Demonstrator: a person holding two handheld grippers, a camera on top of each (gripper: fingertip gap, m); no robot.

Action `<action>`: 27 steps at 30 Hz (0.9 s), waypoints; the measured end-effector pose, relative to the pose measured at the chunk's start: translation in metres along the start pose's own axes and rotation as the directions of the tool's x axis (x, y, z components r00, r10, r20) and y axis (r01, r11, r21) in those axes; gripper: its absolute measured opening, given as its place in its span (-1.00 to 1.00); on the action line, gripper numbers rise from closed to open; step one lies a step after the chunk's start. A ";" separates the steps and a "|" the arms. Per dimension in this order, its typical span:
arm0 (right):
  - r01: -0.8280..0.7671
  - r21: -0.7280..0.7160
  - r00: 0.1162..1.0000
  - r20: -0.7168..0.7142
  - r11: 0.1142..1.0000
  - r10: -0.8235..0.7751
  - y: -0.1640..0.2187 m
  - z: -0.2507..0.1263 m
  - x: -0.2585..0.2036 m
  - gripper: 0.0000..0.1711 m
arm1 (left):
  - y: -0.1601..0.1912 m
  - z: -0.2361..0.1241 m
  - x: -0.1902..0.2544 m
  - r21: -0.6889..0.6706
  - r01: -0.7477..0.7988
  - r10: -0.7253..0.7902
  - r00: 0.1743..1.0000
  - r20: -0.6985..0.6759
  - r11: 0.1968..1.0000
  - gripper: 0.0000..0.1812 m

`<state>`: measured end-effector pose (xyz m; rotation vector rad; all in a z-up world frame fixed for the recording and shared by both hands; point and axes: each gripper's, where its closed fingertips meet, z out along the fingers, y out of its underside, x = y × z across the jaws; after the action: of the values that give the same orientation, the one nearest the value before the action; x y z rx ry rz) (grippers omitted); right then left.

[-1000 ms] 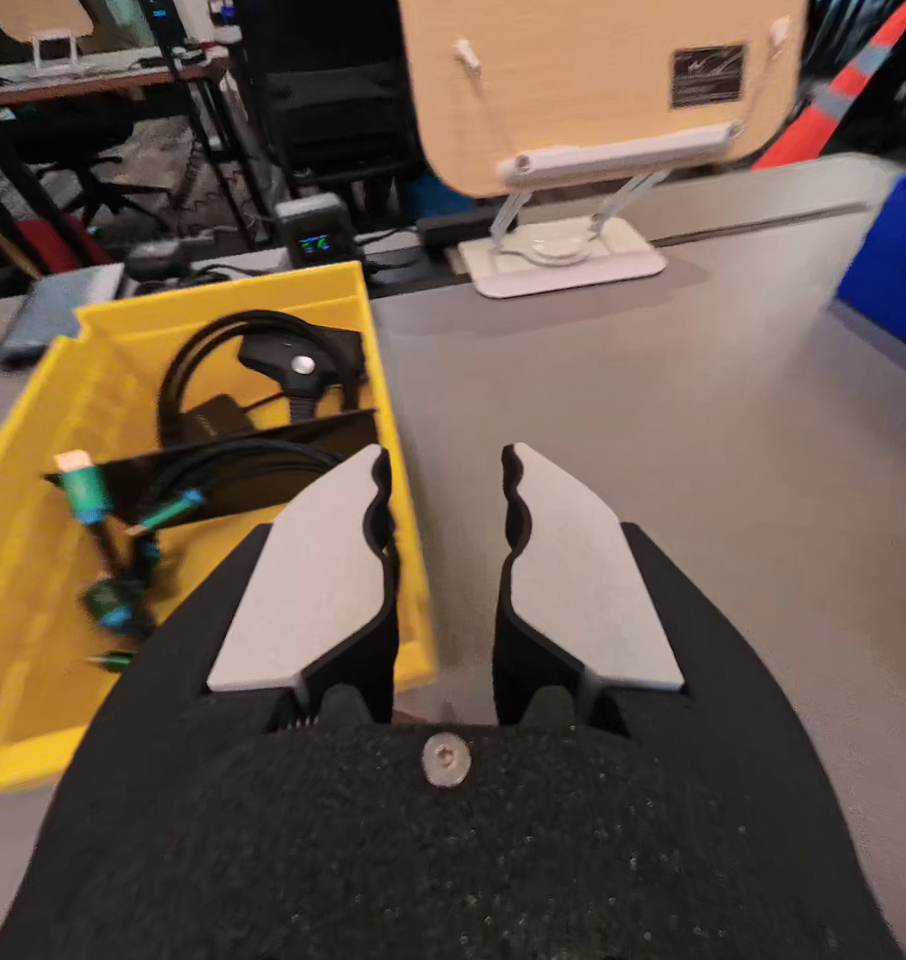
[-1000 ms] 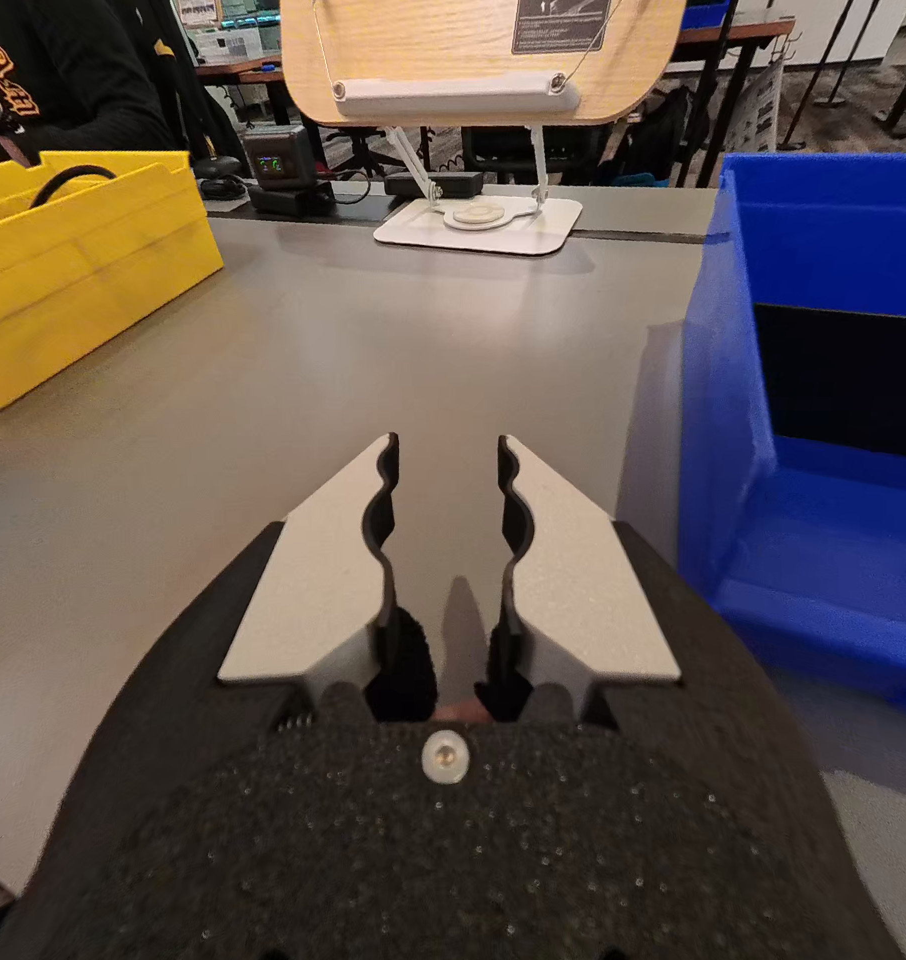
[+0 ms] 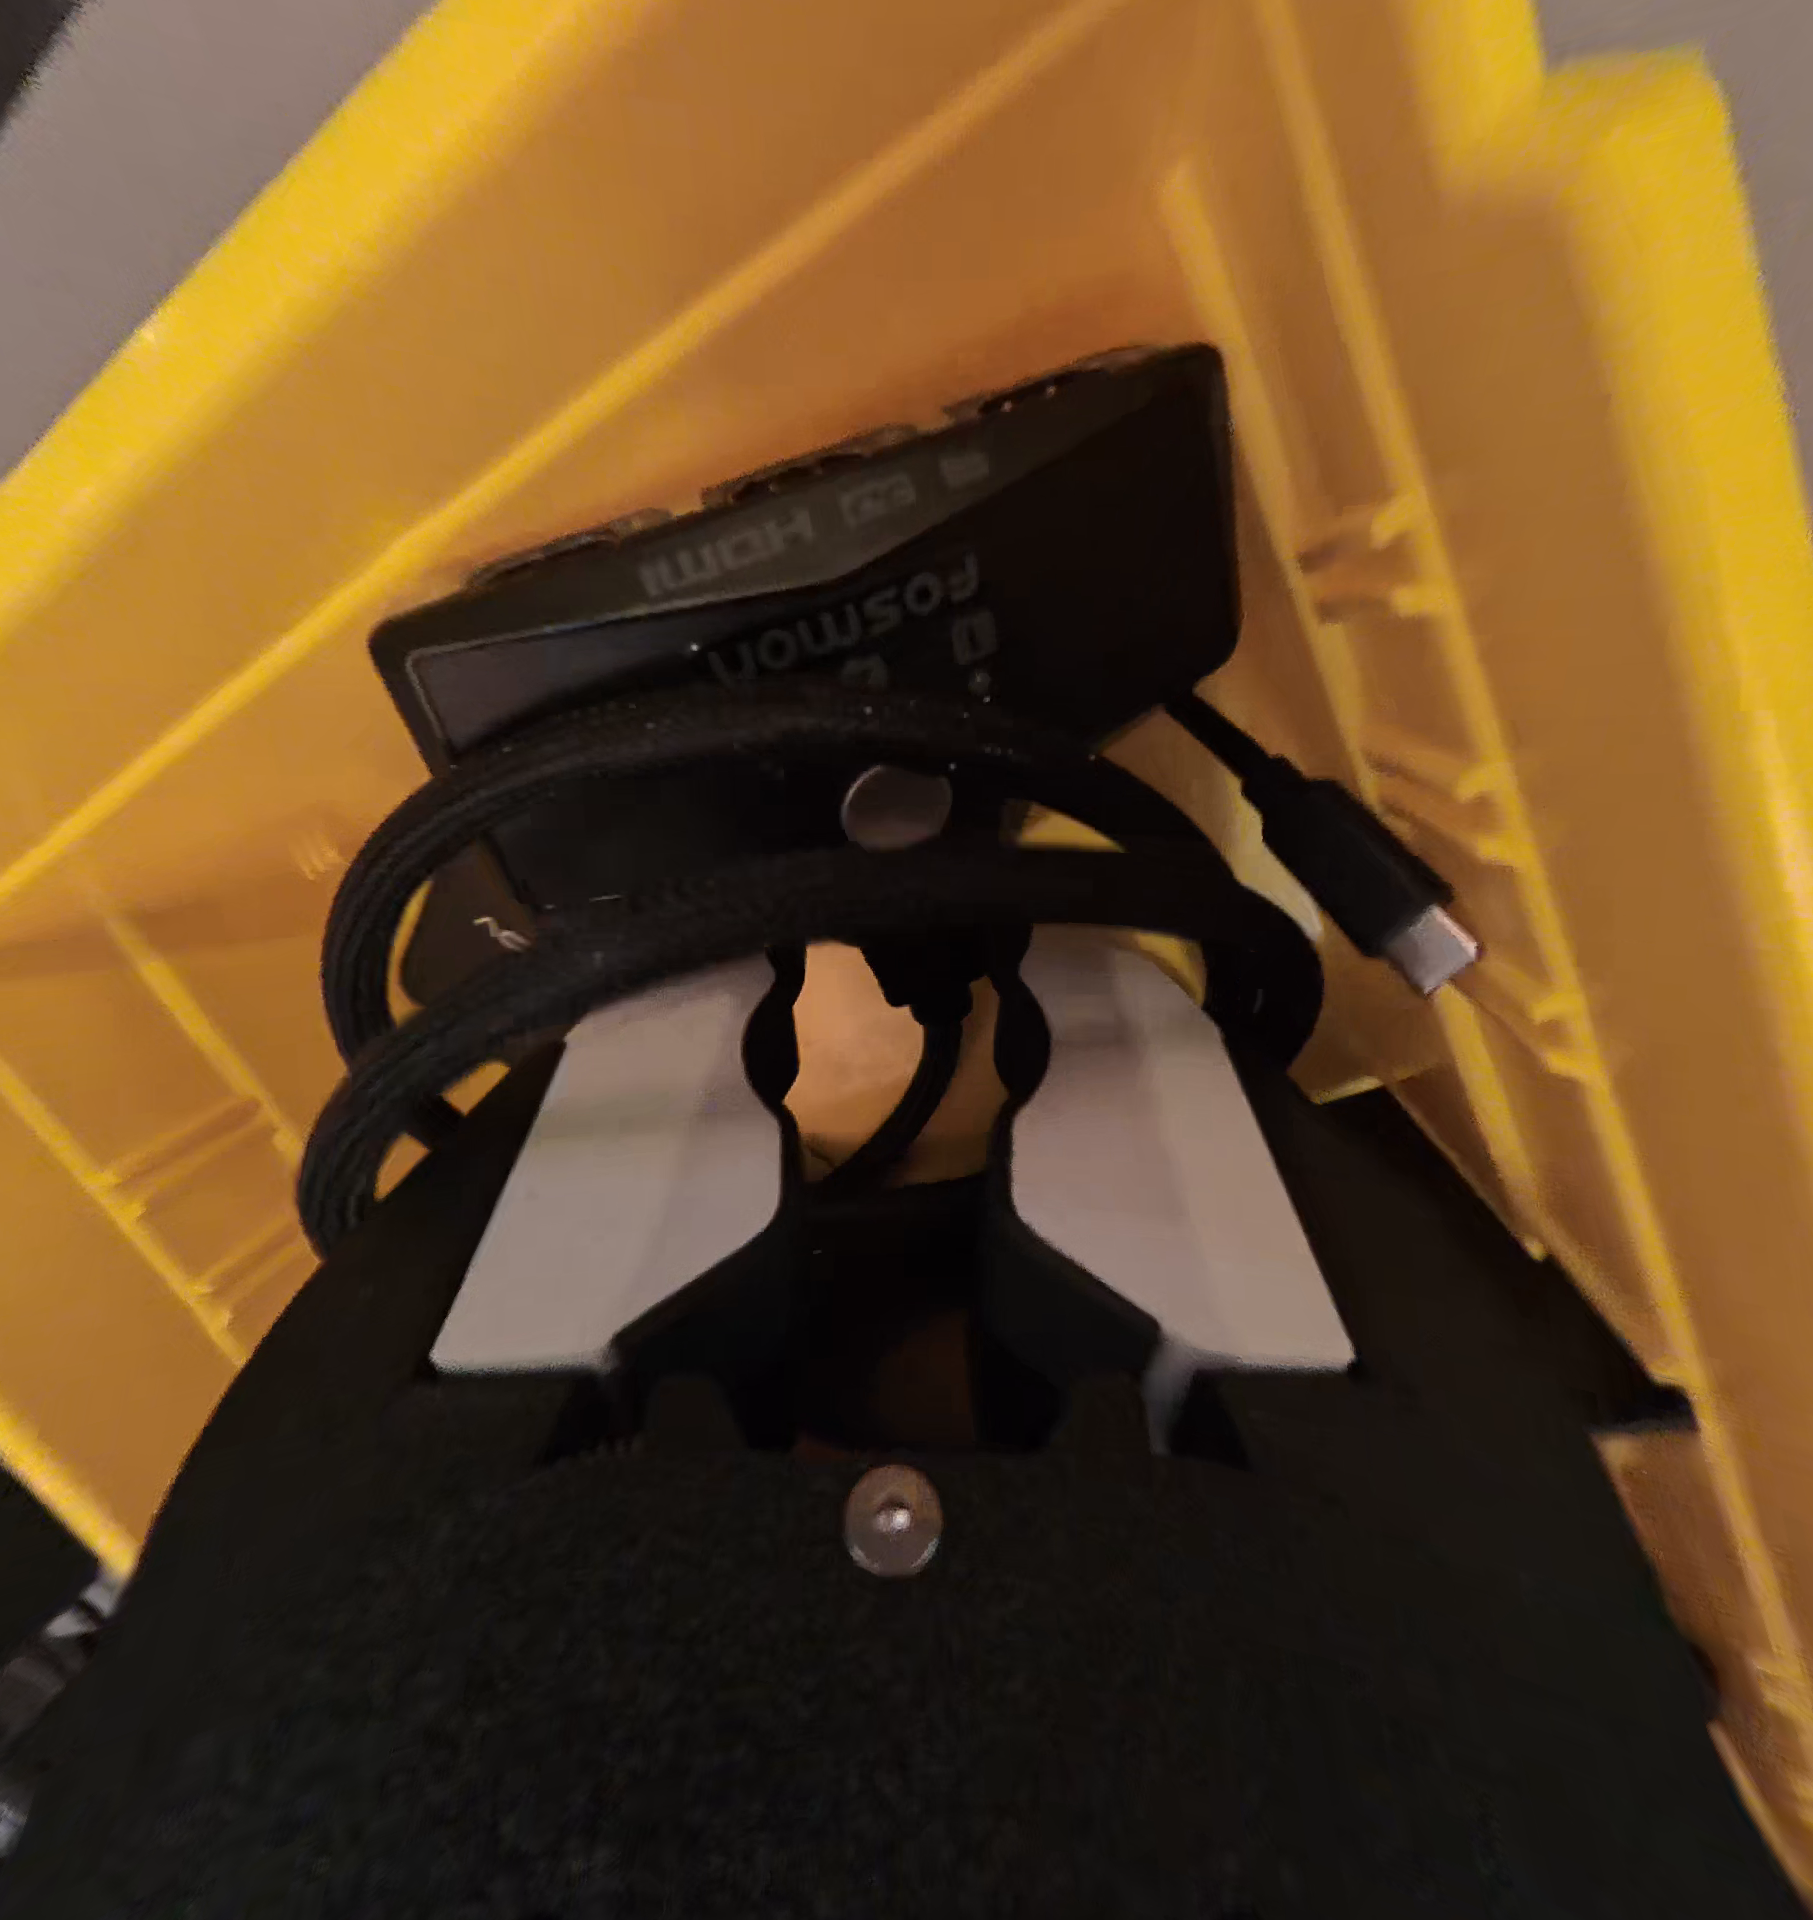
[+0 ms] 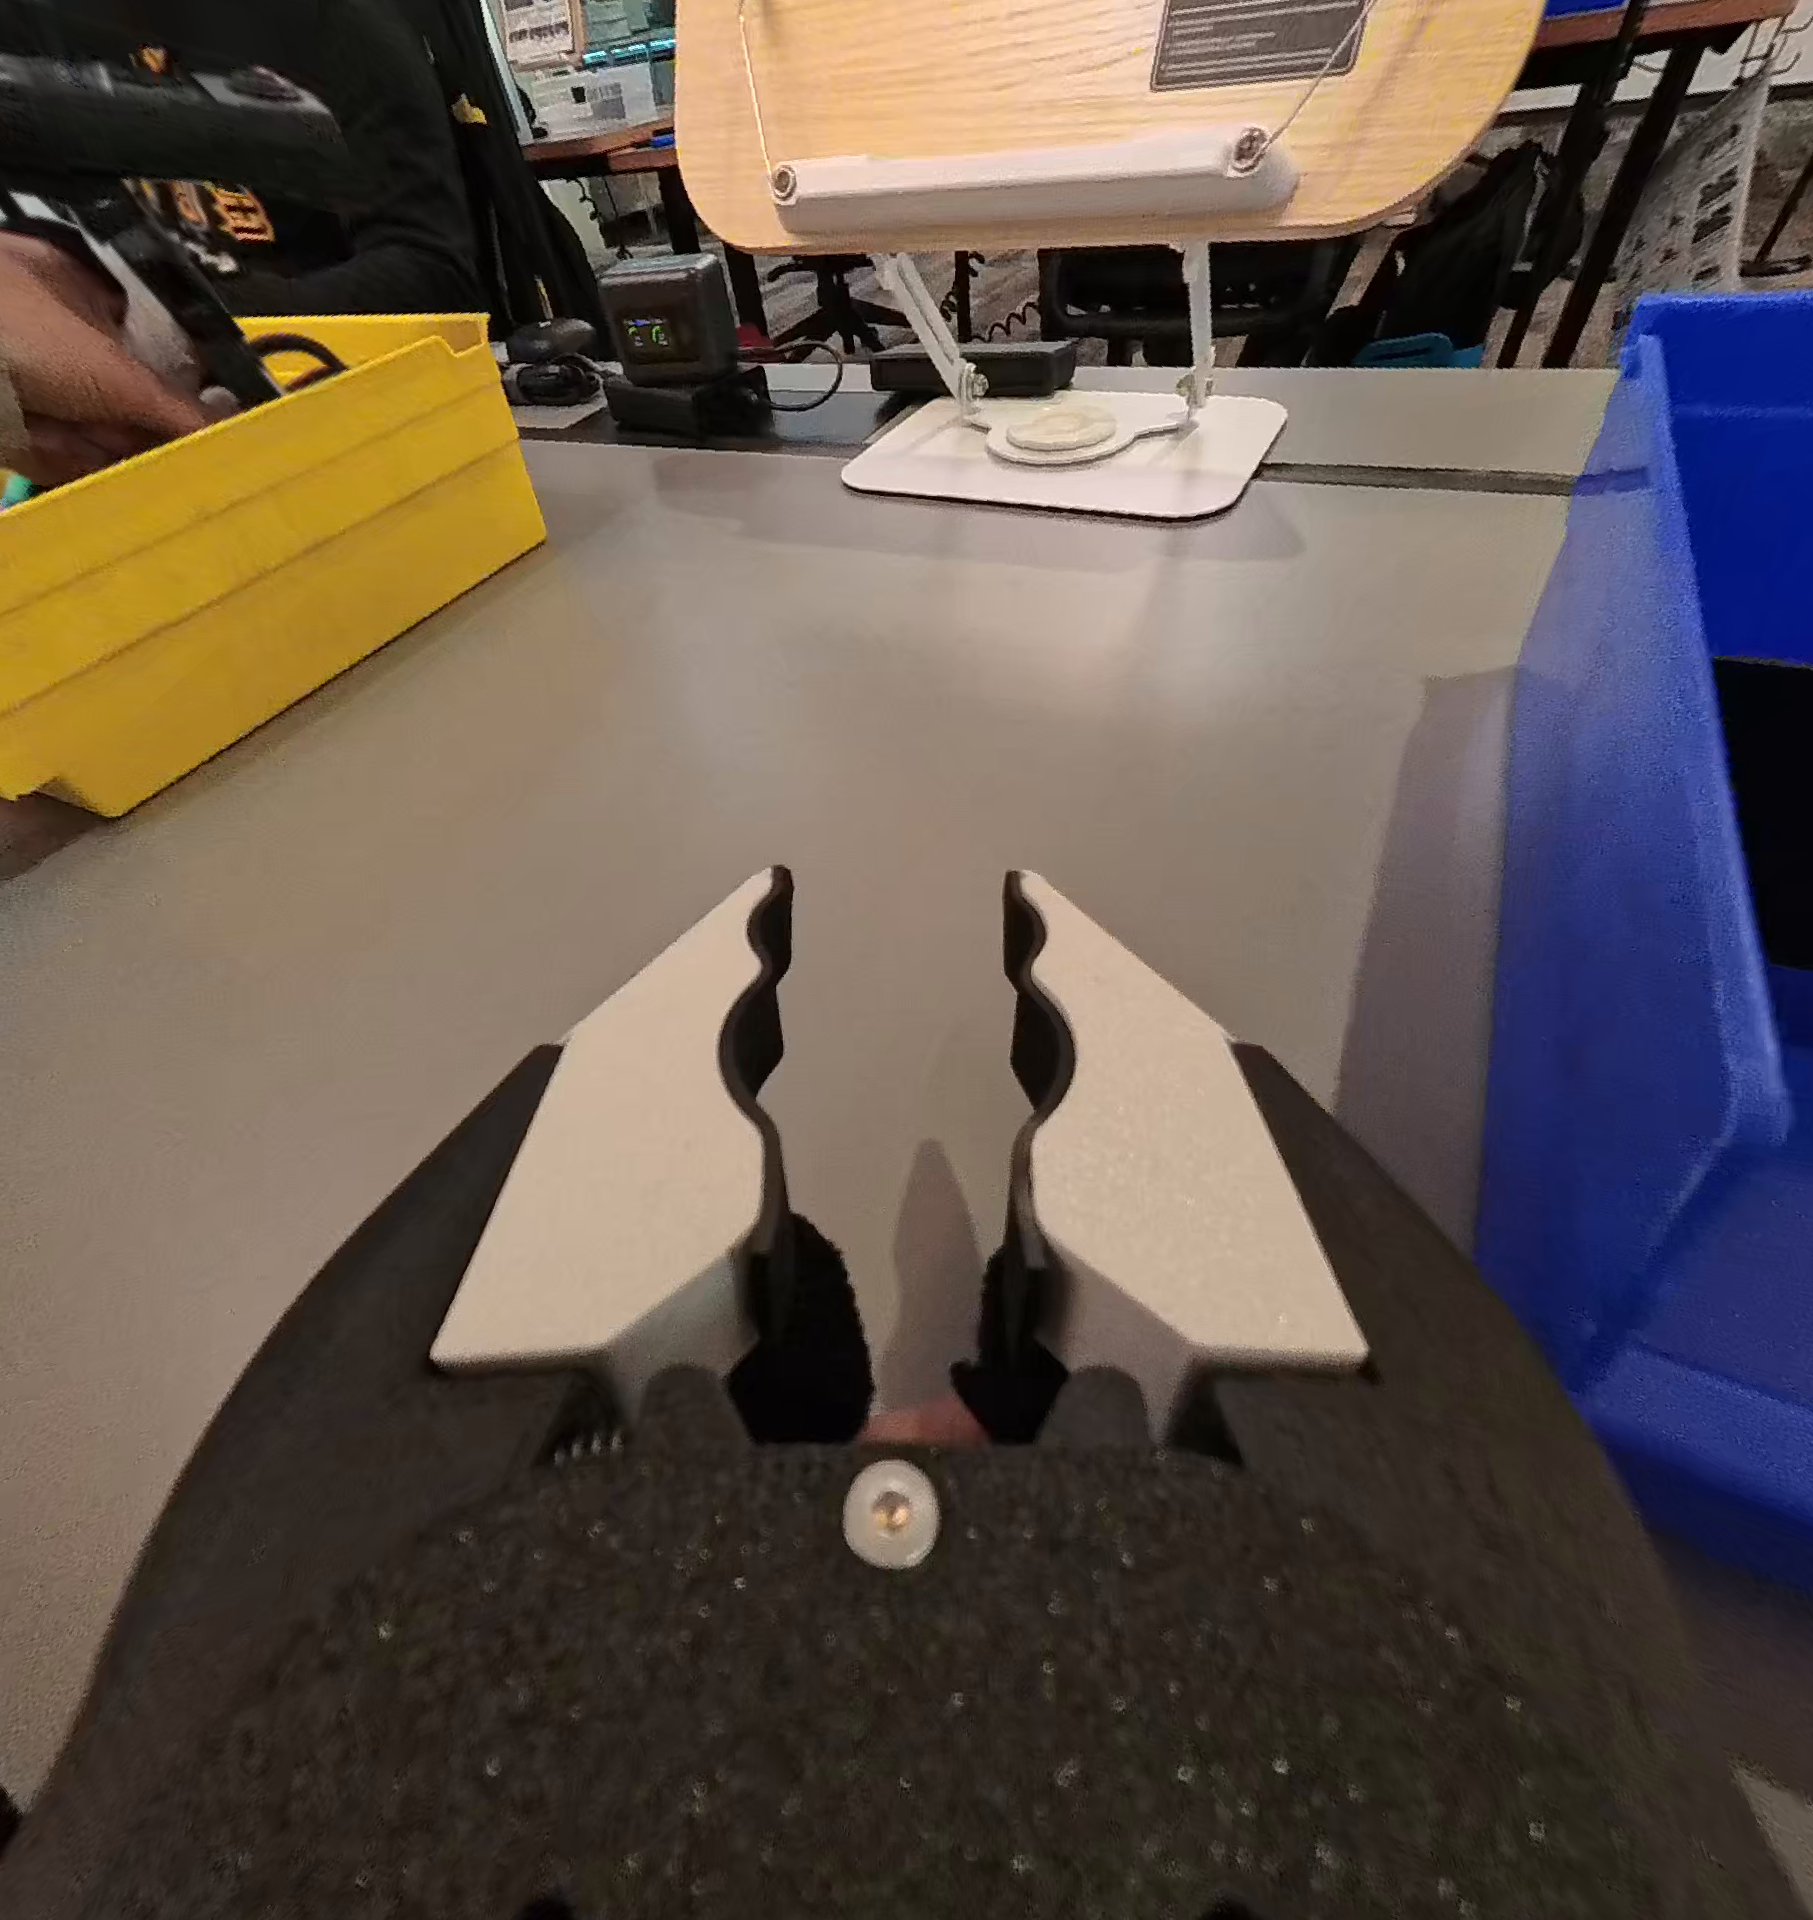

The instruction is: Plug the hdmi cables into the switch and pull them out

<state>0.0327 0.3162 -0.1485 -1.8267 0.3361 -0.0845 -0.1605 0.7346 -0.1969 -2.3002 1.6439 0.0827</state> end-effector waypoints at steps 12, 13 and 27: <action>0.011 -0.008 1.000 0.021 1.000 -0.011 0.000 0.007 -0.010 -0.54 | -0.051 -0.186 -0.008 0.344 -0.443 0.329 0.880 0.343 0.828 -0.71; 0.008 -0.007 1.000 0.020 1.000 -0.008 0.000 0.007 -0.009 -0.54 | -0.059 -0.199 0.001 0.328 -0.531 0.400 0.830 0.389 0.782 -0.73; -0.004 0.001 1.000 -0.022 1.000 0.004 0.001 -0.005 0.008 -0.54 | -0.098 -0.135 0.222 -0.124 -0.945 0.868 -0.328 0.373 -0.304 -0.74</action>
<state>0.0387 0.3097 -0.1486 -1.8254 0.3554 -0.1023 -0.0117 0.5225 -0.0973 0.0704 2.5690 0.5518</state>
